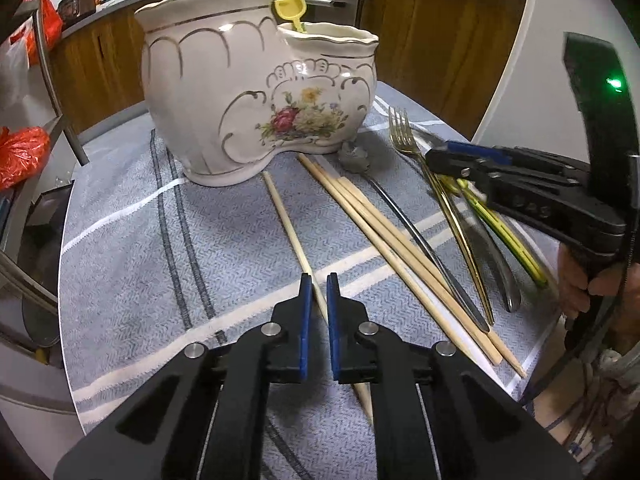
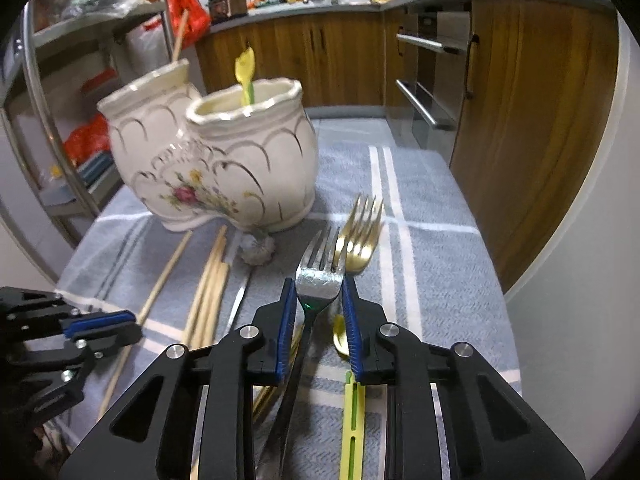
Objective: Organize utensils
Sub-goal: 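Grasp another wooden chopstick with the left tool while the right grasps a gold fork, then carry chopstick into larger pot with left tool while right lowers fork into smaller pot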
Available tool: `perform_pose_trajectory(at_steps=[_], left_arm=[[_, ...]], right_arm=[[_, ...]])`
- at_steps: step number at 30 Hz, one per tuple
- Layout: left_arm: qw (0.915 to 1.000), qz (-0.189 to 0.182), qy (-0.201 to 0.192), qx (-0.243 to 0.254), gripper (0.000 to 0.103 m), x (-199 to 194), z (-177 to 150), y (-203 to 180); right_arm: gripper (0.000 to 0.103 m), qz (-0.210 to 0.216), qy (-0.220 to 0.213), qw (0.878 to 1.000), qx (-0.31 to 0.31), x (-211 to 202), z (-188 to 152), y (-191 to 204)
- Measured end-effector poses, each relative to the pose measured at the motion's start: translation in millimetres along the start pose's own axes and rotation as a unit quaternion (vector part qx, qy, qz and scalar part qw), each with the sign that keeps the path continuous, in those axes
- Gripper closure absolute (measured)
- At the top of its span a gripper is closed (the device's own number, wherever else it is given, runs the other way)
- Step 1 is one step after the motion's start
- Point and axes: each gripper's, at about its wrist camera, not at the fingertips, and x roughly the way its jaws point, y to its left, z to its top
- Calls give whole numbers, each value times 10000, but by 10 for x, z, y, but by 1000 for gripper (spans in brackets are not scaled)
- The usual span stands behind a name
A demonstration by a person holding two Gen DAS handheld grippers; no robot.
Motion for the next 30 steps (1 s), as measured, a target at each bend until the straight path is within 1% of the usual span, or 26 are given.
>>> perform_pose_trajectory(at_steps=[1, 8, 12, 15, 18, 21, 30], left_arm=[[10000, -17, -4, -1, 99, -12, -3, 22], [9998, -151, -153, -37, 99, -121, -13, 170], [9991, -226, -361, 30, 99, -215, -36, 206], [9977, -311, -598, 80, 99, -307, -72, 219], [9959, -263, -849, 178, 99, -390, -81, 172], [9953, -200, -926, 218, 99, -424, -77, 151], [9938, -244, -1060, 231, 99, -534, -99, 177]], right_arm=[[79, 12, -63, 10000, -15, -37, 7, 0], [79, 84, -593, 9981, -153, -351, 42, 34], [79, 135, -959, 9949, -286, -571, 35, 72], [79, 171, -1189, 9921, -351, -691, 48, 66], [79, 202, -1372, 9897, -359, -784, 46, 82], [80, 168, -1496, 9878, -406, -831, 59, 102], [80, 202, -1725, 9840, -392, -962, 107, 117]])
